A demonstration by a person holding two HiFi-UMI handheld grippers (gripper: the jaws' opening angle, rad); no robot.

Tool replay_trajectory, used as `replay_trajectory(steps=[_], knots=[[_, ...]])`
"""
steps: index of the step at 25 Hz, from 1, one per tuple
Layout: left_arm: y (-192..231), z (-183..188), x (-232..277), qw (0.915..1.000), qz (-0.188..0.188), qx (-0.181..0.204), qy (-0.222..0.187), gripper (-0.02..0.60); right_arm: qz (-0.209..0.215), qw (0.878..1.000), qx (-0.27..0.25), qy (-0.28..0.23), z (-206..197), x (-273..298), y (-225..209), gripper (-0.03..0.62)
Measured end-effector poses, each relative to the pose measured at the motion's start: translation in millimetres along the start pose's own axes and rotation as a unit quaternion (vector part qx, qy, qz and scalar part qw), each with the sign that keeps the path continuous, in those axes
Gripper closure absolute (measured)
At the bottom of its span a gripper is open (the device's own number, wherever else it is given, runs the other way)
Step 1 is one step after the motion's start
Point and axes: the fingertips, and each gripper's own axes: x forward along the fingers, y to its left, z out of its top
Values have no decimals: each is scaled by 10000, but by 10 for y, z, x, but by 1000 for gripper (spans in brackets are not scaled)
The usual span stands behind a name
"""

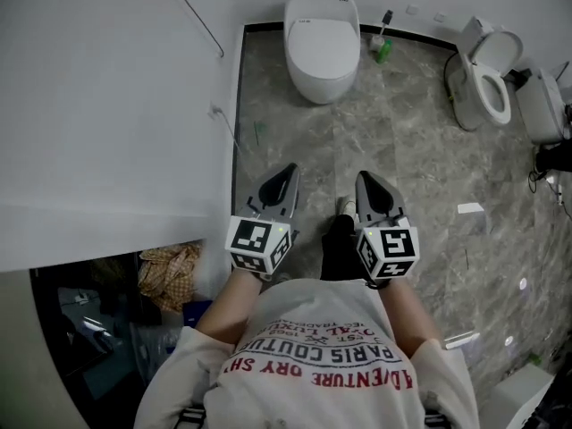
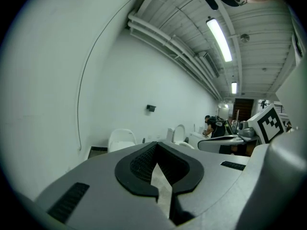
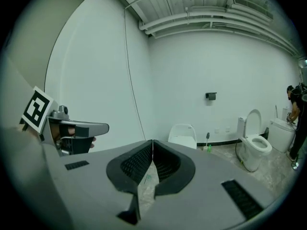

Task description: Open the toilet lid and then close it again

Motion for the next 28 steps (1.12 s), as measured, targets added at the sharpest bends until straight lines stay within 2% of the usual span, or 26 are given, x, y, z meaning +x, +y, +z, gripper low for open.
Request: replay_trajectory(steps=[5,10,15,21,28], knots=[[301,181,1115,9976,465,-506,-15,575,416,9985,-320,133,211,831,-795,580],[515,452,2213,9948,860,-549,18,575,743,9960,-408,294,476,1680,-1669,580],[894,366,2896,9916,1115,-592,270,575,896,9943,-332,480,506,2522,-2135,580],[1396,98,3574,9887,1163,-726,600,575,537,9961,93,696,351,3391,-2636,580],[2084,-130,4561,9923,561,-666,884,575,73,9948,331,965,162,4367,-2977,580]])
